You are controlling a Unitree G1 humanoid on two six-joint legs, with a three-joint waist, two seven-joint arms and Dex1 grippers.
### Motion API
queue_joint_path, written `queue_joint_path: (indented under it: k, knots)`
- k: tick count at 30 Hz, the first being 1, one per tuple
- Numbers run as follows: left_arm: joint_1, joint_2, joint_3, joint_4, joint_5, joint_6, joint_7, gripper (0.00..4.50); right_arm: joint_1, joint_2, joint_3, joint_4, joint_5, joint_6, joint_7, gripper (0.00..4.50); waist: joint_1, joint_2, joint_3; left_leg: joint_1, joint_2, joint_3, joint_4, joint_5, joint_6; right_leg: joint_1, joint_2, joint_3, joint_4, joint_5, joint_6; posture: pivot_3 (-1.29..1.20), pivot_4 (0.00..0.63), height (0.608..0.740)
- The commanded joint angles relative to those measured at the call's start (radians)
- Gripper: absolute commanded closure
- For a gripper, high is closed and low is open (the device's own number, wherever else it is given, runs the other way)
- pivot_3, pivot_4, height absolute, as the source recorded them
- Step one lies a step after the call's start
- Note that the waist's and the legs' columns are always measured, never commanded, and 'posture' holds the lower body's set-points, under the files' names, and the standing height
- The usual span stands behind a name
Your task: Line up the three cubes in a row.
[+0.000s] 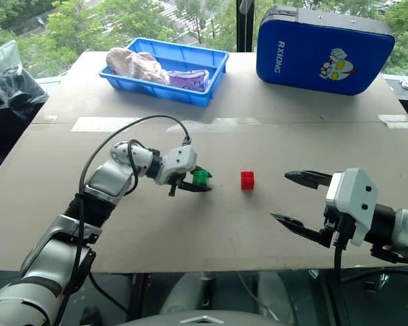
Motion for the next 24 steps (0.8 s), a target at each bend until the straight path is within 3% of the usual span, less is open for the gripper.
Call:
queue_joint_path:
  k: [1,5,6,7,10,12,18,24]
  knots:
    - [0.003,0.004,0.012,0.001,0.002,-0.026,-0.010,3.16,0.005,-0.012,-0.044,-0.028,0.013,-0.010,-0.008,0.67,0.000,0.000,0.000,0.000,0.000,0.000,0.000,0.000,0.000,0.000,0.000,0.000,0.000,0.000,0.000,0.00,0.150,0.740]
    - [0.006,0.003,0.011,0.015,0.003,-0.032,-0.020,3.16,0.011,-0.013,-0.049,-0.030,0.016,-0.010,-0.009,0.67,0.000,0.000,0.000,0.000,0.000,0.000,0.000,0.000,0.000,0.000,0.000,0.000,0.000,0.000,0.000,0.00,0.150,0.740]
    - [0.006,0.003,0.011,0.017,0.002,-0.031,-0.023,2.16,0.011,-0.013,-0.049,-0.030,0.016,-0.010,-0.010,0.67,0.000,0.000,0.000,0.000,0.000,0.000,0.000,0.000,0.000,0.000,0.000,0.000,0.000,0.000,0.000,0.00,0.150,0.740]
    - [0.004,0.003,0.012,0.024,0.004,-0.035,-0.023,1.96,0.010,-0.014,-0.048,-0.029,0.015,-0.010,-0.011,0.67,0.000,0.000,0.000,0.000,0.000,0.000,0.000,0.000,0.000,0.000,0.000,0.000,0.000,0.000,0.000,0.00,0.150,0.740]
    - [0.002,0.000,0.018,0.037,0.012,-0.054,-0.008,0.58,0.009,-0.016,-0.047,-0.028,0.016,-0.009,-0.013,0.67,0.000,0.000,0.000,0.000,0.000,0.000,0.000,0.000,0.000,0.000,0.000,0.000,0.000,0.000,0.000,0.00,0.150,0.740]
    - [0.006,0.002,0.022,0.032,0.012,-0.061,-0.005,0.02,0.007,-0.017,-0.042,-0.026,0.016,-0.010,-0.014,0.67,0.000,0.000,0.000,0.000,0.000,0.000,0.000,0.000,0.000,0.000,0.000,0.000,0.000,0.000,0.000,0.00,0.150,0.740]
    - [0.055,0.061,0.108,-0.108,-0.077,0.048,-0.019,0.02,-0.004,-0.017,-0.028,-0.008,0.009,-0.020,-0.004,0.67,-0.002,0.000,0.000,0.000,0.000,0.000,0.000,0.000,0.000,0.000,0.000,0.000,0.000,0.000,0.000,0.00,0.150,0.740]
    - [0.182,0.191,0.292,-0.311,-0.230,0.250,0.008,0.02,-0.036,-0.015,0.013,0.025,-0.005,-0.040,0.020,0.67,-0.005,0.000,0.000,0.001,0.002,0.000,0.000,0.000,0.000,0.000,0.000,0.001,0.000,0.000,0.000,0.00,0.150,0.740]
